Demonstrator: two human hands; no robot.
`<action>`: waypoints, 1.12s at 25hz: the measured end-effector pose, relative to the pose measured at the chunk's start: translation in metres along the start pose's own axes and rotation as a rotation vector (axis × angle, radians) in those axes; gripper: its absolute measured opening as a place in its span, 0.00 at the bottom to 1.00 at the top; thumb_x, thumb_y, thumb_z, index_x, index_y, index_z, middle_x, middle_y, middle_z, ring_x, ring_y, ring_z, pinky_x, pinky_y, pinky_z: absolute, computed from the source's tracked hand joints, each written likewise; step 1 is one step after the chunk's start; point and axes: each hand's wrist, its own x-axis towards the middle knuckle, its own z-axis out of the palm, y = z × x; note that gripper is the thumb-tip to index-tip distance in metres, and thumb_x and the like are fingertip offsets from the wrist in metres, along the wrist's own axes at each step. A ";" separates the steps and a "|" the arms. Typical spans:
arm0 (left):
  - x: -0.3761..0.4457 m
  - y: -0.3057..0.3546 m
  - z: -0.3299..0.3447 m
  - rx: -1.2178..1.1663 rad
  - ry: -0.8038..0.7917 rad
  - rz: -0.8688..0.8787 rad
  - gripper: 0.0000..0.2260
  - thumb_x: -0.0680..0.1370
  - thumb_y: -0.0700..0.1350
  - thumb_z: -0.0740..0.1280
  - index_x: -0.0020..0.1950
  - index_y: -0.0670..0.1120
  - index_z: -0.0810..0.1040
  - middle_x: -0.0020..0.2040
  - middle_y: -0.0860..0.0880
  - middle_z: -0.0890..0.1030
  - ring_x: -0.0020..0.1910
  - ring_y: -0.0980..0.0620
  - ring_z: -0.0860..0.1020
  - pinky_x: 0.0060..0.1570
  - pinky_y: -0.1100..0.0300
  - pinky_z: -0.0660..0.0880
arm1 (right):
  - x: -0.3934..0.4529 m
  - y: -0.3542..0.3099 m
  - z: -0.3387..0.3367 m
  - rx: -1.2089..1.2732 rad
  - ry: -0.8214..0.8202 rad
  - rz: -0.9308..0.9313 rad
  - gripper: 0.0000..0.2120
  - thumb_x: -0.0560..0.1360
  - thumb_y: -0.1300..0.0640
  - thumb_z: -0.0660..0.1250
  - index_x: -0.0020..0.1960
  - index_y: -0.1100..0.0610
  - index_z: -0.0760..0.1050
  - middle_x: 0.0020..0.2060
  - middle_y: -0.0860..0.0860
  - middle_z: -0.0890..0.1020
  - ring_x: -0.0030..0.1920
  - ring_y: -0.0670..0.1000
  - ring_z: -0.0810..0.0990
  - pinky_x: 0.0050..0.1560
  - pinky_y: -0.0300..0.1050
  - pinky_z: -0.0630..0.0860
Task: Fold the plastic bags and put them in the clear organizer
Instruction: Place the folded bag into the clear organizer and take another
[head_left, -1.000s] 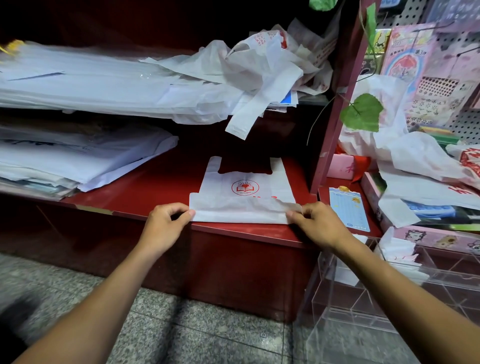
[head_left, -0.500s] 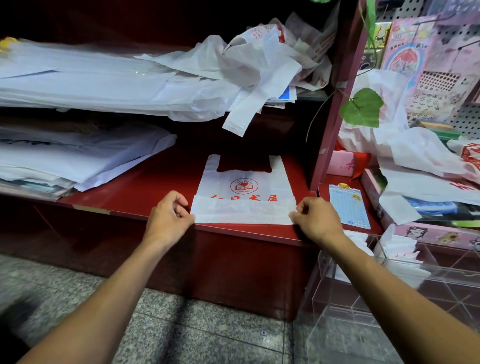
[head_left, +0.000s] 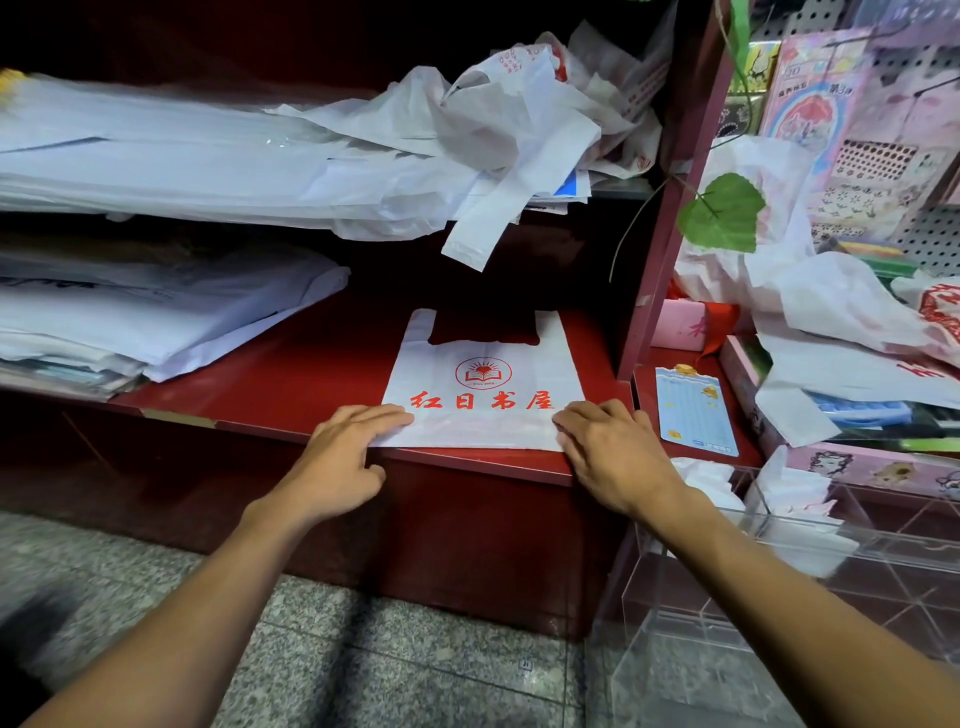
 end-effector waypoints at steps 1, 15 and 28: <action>-0.001 -0.002 0.000 0.009 0.025 0.012 0.33 0.69 0.32 0.69 0.72 0.53 0.73 0.66 0.62 0.69 0.67 0.53 0.65 0.69 0.49 0.64 | -0.001 -0.001 -0.001 -0.004 -0.038 0.008 0.22 0.82 0.41 0.49 0.68 0.49 0.69 0.67 0.47 0.71 0.62 0.54 0.69 0.59 0.52 0.65; -0.005 0.004 -0.005 -0.543 0.284 -0.164 0.03 0.75 0.41 0.73 0.44 0.48 0.83 0.41 0.53 0.86 0.47 0.54 0.83 0.52 0.58 0.73 | -0.007 0.015 -0.012 0.779 0.041 0.340 0.09 0.76 0.54 0.69 0.43 0.60 0.81 0.36 0.54 0.84 0.38 0.55 0.80 0.43 0.48 0.77; -0.001 0.010 -0.004 -0.264 0.236 -0.192 0.07 0.70 0.56 0.76 0.45 0.65 0.81 0.42 0.56 0.79 0.44 0.58 0.76 0.58 0.45 0.70 | 0.000 0.002 -0.005 0.342 0.139 0.215 0.08 0.77 0.59 0.66 0.56 0.55 0.75 0.52 0.51 0.74 0.50 0.56 0.75 0.48 0.50 0.75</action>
